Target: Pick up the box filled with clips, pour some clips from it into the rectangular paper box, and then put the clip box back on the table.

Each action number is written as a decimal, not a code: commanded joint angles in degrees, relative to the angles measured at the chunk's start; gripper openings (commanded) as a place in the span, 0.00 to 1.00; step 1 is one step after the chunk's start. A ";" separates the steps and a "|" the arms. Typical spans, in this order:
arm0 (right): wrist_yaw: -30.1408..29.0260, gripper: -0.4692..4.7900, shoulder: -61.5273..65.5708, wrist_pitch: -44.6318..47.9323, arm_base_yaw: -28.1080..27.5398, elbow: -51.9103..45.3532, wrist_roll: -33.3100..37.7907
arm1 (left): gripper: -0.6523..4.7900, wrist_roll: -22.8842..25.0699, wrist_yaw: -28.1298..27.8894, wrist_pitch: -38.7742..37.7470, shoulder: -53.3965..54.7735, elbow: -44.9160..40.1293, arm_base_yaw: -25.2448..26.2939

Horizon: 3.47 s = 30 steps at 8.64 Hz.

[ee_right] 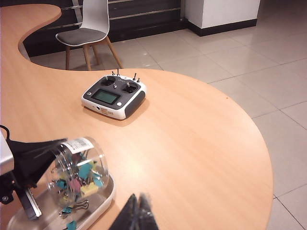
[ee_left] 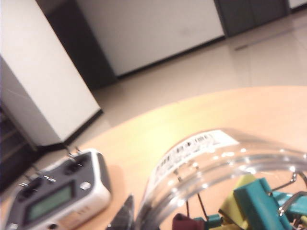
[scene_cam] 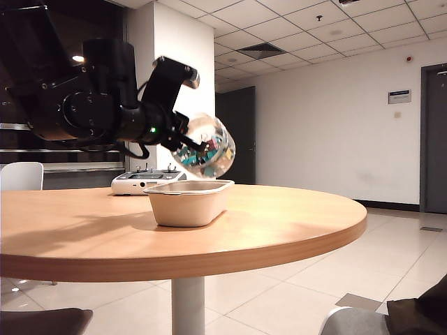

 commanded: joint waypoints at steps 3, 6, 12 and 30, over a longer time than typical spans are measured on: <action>-1.64 0.08 -0.15 0.74 0.02 0.37 -0.15 | 0.11 -32.46 5.70 -0.02 -0.42 0.20 1.77; -1.64 0.08 -0.15 0.76 0.02 0.37 -0.17 | 0.11 -0.59 5.57 1.42 -0.44 0.24 1.44; -1.66 0.08 -0.15 0.74 0.02 0.37 -0.22 | 0.11 57.94 6.54 6.23 -1.97 -0.96 -0.48; -3.78 0.08 -0.15 -3.91 0.02 0.24 -1.51 | 0.11 39.26 7.58 16.22 -3.37 -4.15 -1.31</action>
